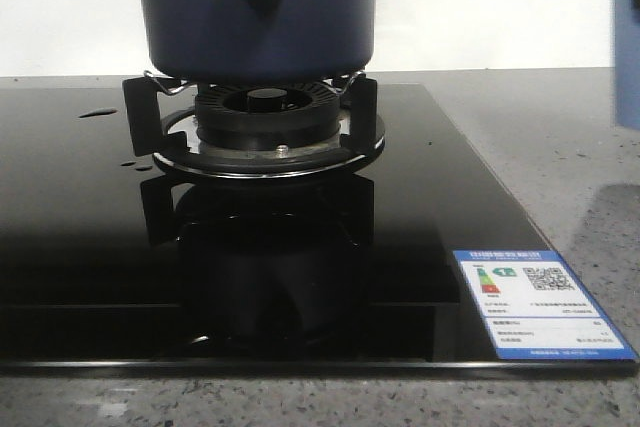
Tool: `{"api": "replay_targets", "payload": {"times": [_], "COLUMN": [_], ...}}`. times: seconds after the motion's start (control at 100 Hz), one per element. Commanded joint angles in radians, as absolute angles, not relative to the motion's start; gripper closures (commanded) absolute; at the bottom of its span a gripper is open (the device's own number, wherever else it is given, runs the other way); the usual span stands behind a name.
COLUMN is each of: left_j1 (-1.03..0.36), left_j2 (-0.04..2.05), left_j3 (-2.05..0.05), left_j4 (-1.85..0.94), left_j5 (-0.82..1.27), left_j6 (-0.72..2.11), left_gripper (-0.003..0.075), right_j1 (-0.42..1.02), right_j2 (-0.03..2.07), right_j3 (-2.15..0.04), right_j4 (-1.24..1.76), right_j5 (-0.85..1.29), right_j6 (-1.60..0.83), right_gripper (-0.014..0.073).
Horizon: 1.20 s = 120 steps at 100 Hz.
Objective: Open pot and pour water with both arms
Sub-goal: 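Lower the blue cup back onto the counter and open the right gripper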
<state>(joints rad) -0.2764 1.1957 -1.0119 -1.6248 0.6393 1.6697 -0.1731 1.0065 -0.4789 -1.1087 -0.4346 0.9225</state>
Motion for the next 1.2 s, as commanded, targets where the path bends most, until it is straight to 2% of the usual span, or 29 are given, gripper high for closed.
{"api": "replay_targets", "payload": {"times": [0.0,0.16,0.36,0.65,0.83,1.19], "left_j1": [-0.284,-0.284,-0.284,-0.284,-0.284,-0.284], "left_j2": [1.172,1.172,1.17,1.17,1.17,1.17], "left_j3": [-1.044,-1.044,-1.044,-1.044,-1.044,-1.044], "left_j4": [-1.704,-1.704,-1.704,-1.704,-1.704,-1.704], "left_j5": [0.681,0.698,0.7,0.7,0.7,0.7], "left_j6": [1.672,1.672,1.672,1.672,1.672,1.672], "left_gripper": [0.0435,0.0435,0.0435,0.0435,0.0435,0.0435], "right_j1": [-0.176,-0.176,-0.176,-0.176,-0.176,-0.176], "right_j2": [1.05,1.136,1.207,1.208,1.206,1.172], "right_j3": [-0.514,-0.514,-0.512,-0.512,-0.512,-0.512], "right_j4": [-1.047,-0.918,-0.903,-0.903,-0.942,-1.001], "right_j5": [-0.564,-0.665,-0.674,-0.772,-0.806,-0.795], "right_j6": [0.858,0.731,0.729,0.729,0.741,0.748], "right_gripper": [0.003,0.003,0.003,0.0022,-0.0052,-0.0052]}}
